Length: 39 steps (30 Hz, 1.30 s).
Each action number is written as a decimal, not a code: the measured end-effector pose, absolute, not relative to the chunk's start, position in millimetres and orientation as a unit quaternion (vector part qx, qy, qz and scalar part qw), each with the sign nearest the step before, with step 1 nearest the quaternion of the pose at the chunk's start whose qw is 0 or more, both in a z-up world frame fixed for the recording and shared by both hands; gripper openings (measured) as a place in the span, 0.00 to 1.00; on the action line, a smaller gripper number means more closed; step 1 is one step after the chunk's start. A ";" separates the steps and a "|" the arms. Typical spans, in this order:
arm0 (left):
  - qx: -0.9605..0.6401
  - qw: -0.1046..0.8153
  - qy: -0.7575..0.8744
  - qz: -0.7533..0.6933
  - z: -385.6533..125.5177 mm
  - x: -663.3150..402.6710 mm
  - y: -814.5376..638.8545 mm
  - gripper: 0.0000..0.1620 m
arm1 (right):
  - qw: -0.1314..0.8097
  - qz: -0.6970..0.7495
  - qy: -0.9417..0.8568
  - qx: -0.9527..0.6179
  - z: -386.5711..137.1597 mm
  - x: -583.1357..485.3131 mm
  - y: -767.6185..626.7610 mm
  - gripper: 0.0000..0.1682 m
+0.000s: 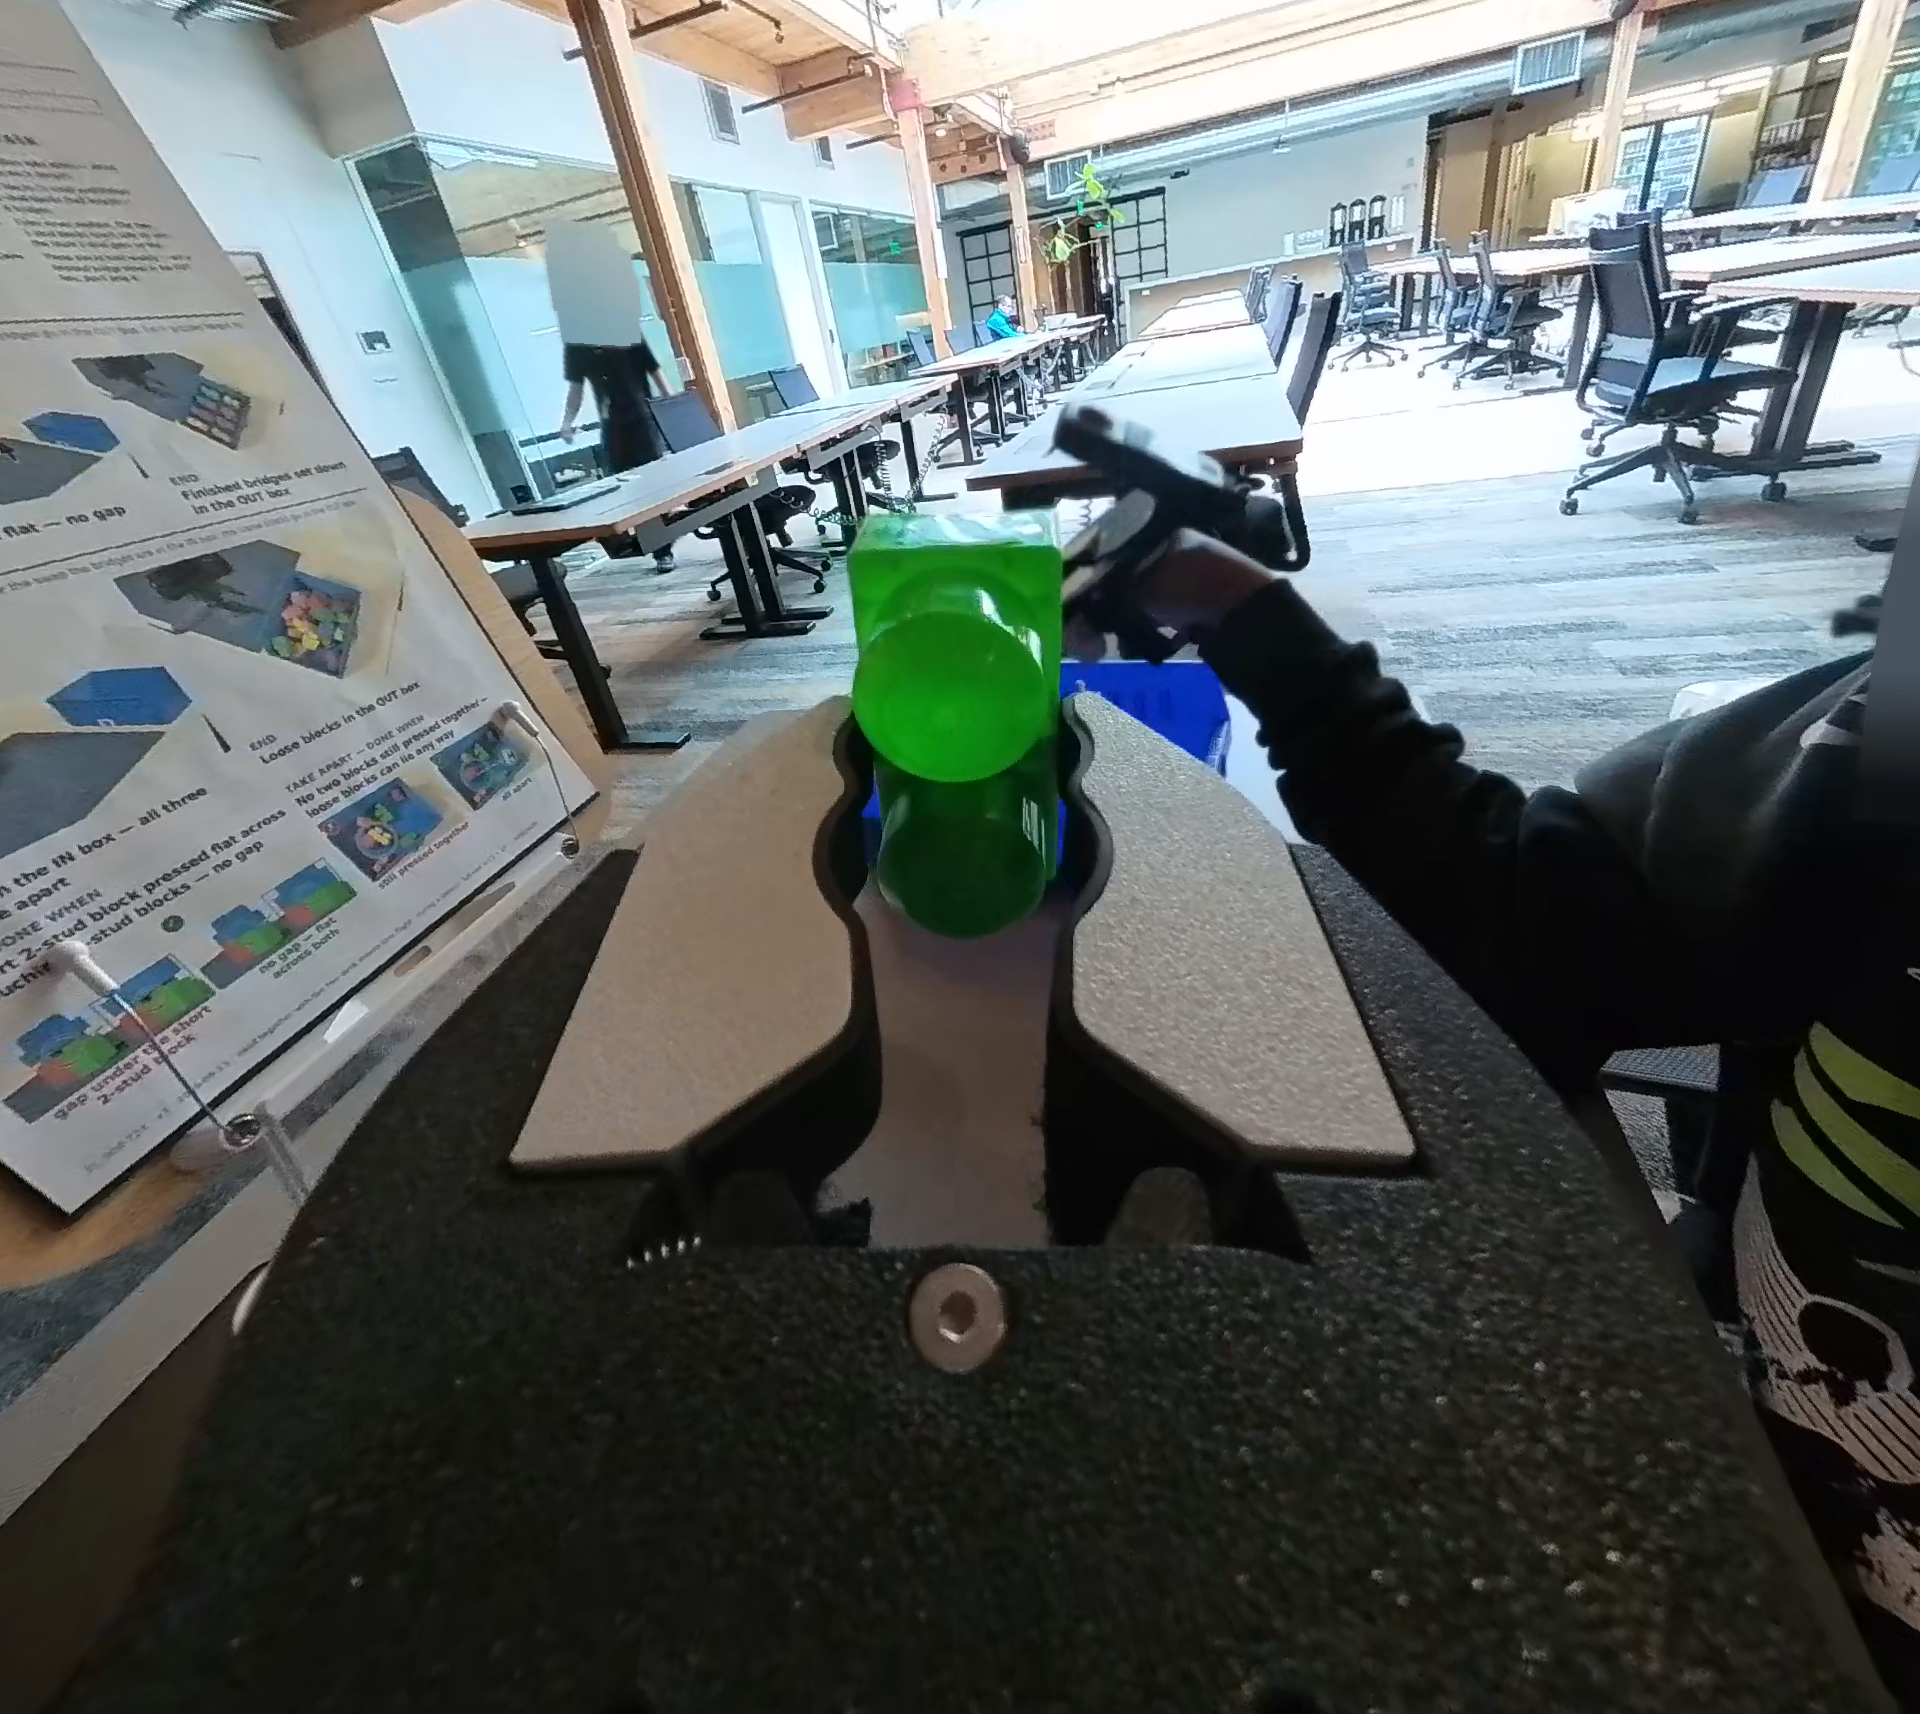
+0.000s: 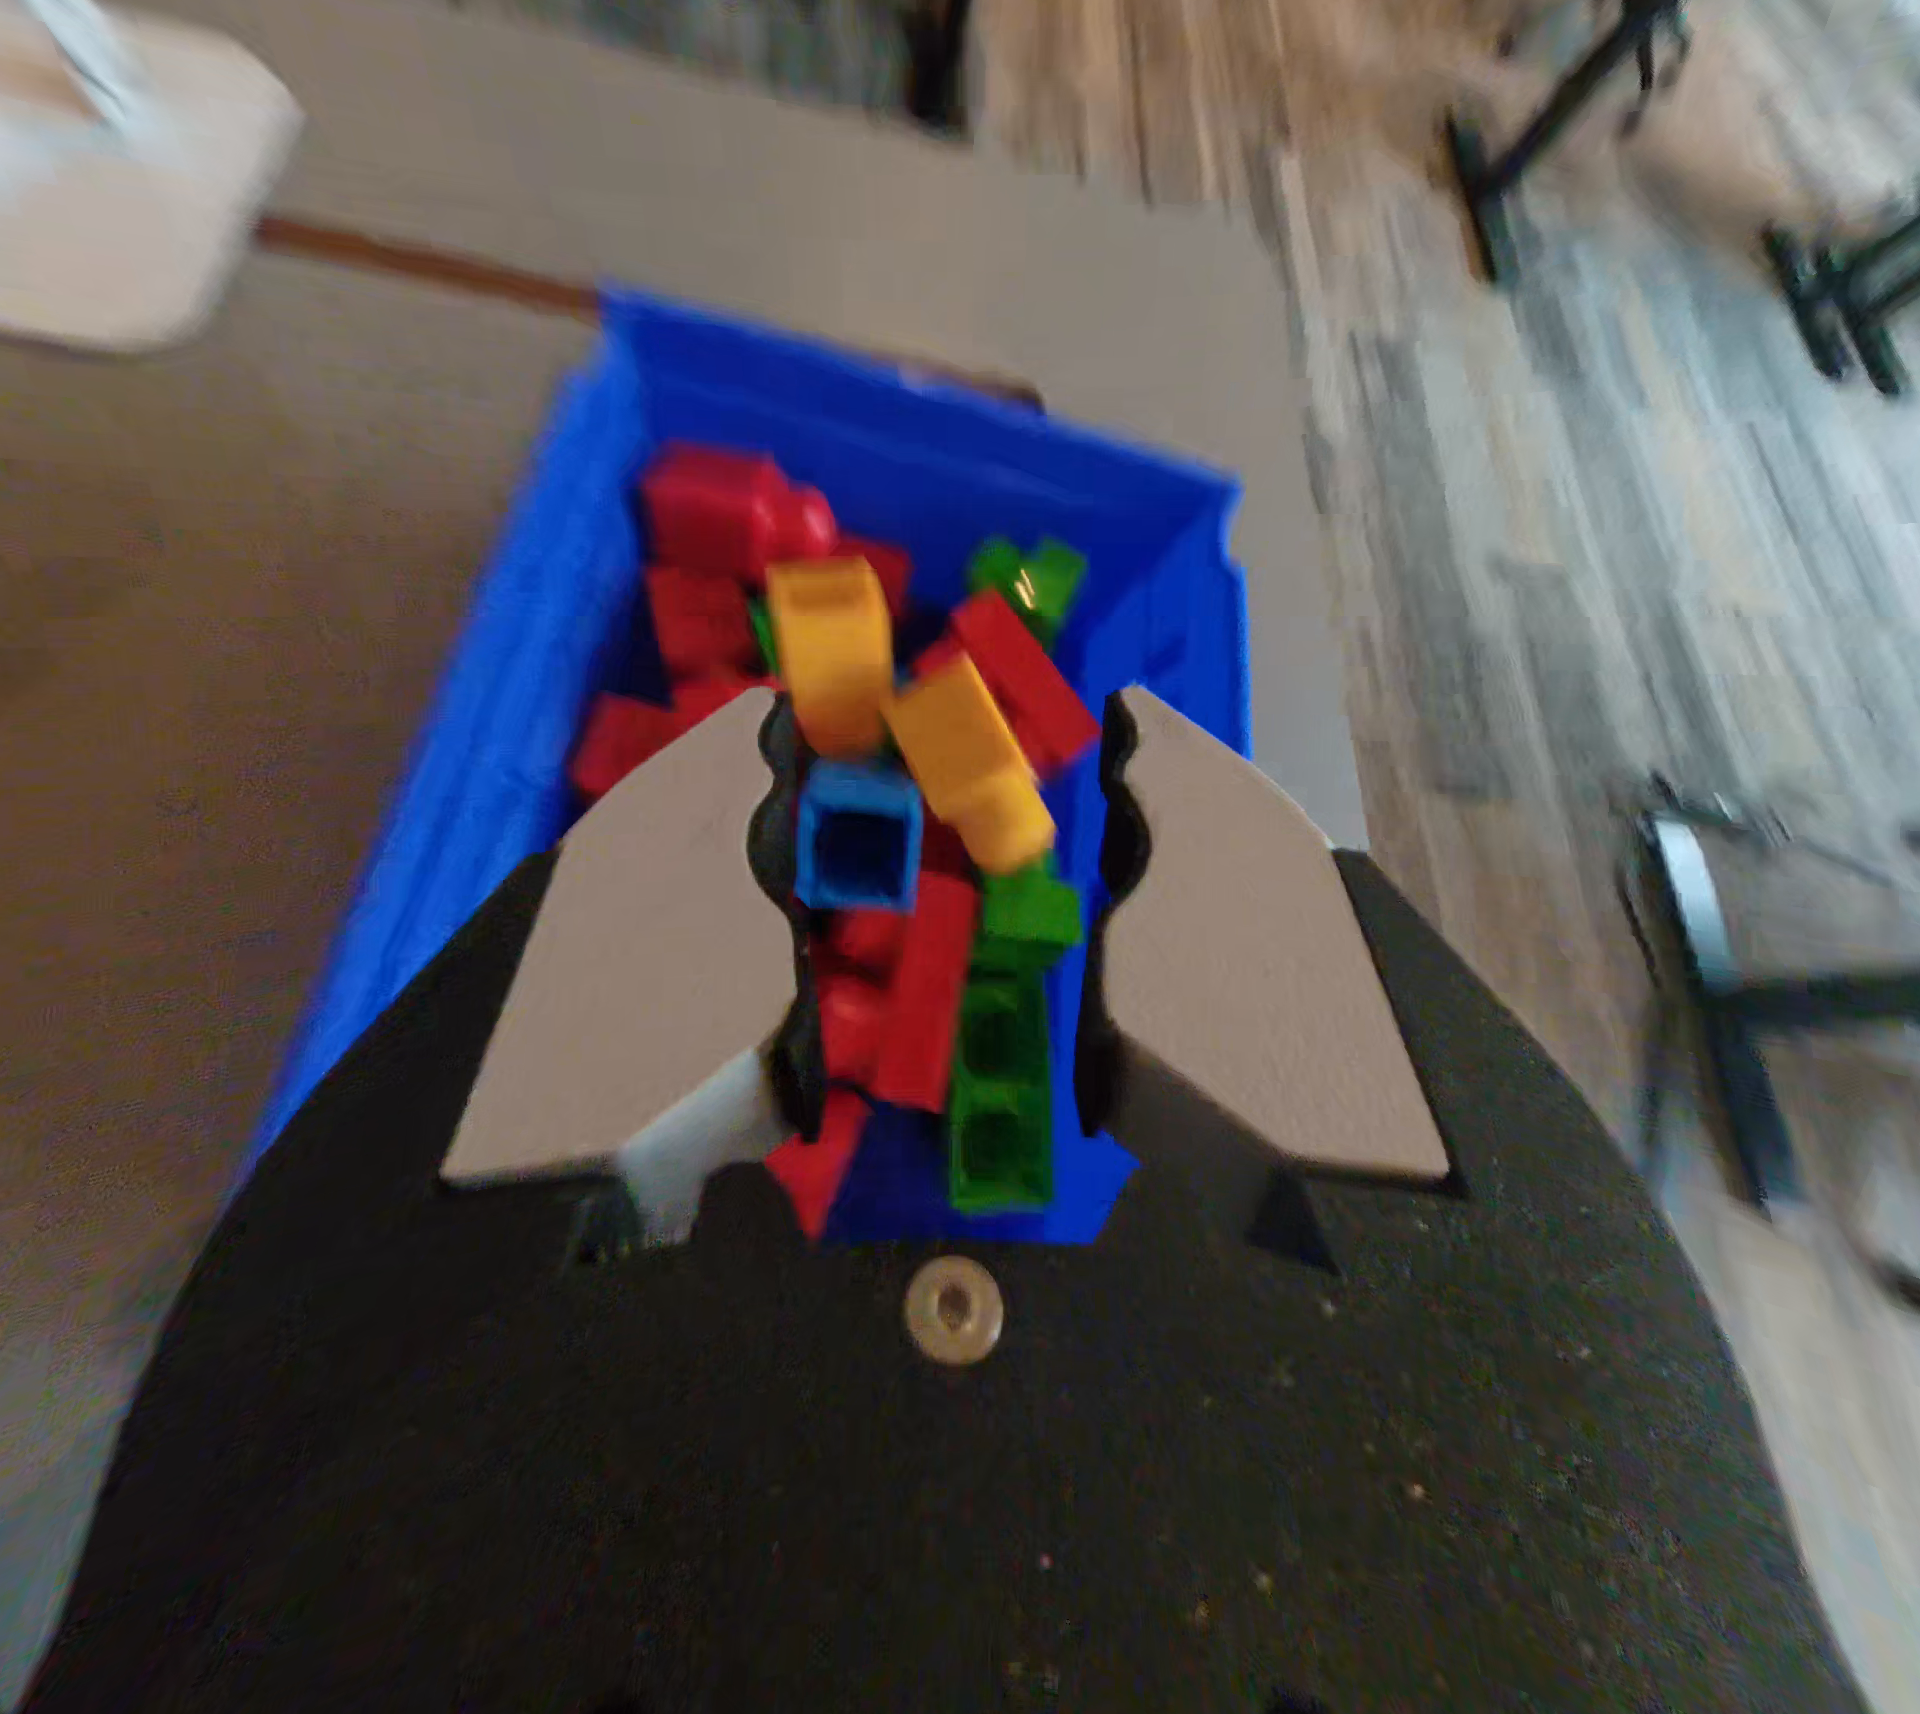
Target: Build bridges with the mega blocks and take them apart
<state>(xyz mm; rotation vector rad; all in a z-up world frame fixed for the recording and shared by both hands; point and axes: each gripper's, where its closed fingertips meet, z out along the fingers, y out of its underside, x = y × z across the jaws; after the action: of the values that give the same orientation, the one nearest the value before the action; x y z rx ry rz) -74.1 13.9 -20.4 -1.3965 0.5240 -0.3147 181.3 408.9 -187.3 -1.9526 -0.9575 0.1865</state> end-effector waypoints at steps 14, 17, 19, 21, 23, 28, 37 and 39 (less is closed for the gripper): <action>-0.617 0.718 0.274 -0.171 -16.7 -45.2 9.6 0.21 | 0.493 0.545 -0.598 -0.319 -11.8 28.5 116.6 0.40; -0.613 0.715 0.287 -0.177 -16.6 -35.9 7.9 0.21 | 0.434 0.578 -0.640 -0.261 -18.1 16.2 66.9 0.43; -0.612 0.711 0.294 -0.181 -17.2 -30.3 7.4 0.21 | 0.411 0.579 -0.662 -0.241 -26.4 6.9 46.9 0.44; -0.613 0.707 0.300 -0.183 -18.9 -26.1 8.3 0.21 | 0.397 0.585 -0.669 -0.232 -30.9 -1.6 34.5 0.44; -0.614 0.704 0.304 -0.187 -20.3 -22.6 9.7 0.21 | 0.370 0.597 -0.676 -0.221 -35.8 -5.1 23.2 0.43; -0.620 0.694 0.309 -0.196 -25.3 -16.1 14.8 0.21 | 0.351 0.610 -0.676 -0.219 -40.2 -12.9 14.8 0.40; -0.628 0.689 0.308 -0.192 -29.3 -14.2 19.9 0.21 | 0.355 0.608 -0.672 -0.228 -41.8 -17.6 20.9 0.22; -0.635 0.683 0.305 -0.192 -31.4 -15.3 21.2 0.21 | 0.349 0.603 -0.677 -0.237 -44.2 -18.5 22.4 0.21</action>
<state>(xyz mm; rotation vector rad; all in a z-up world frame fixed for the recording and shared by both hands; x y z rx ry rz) -15.3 21.2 -31.4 -1.4249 0.6834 -0.4312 -18.5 22.4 -44.2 -0.6133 -1.7557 1.5617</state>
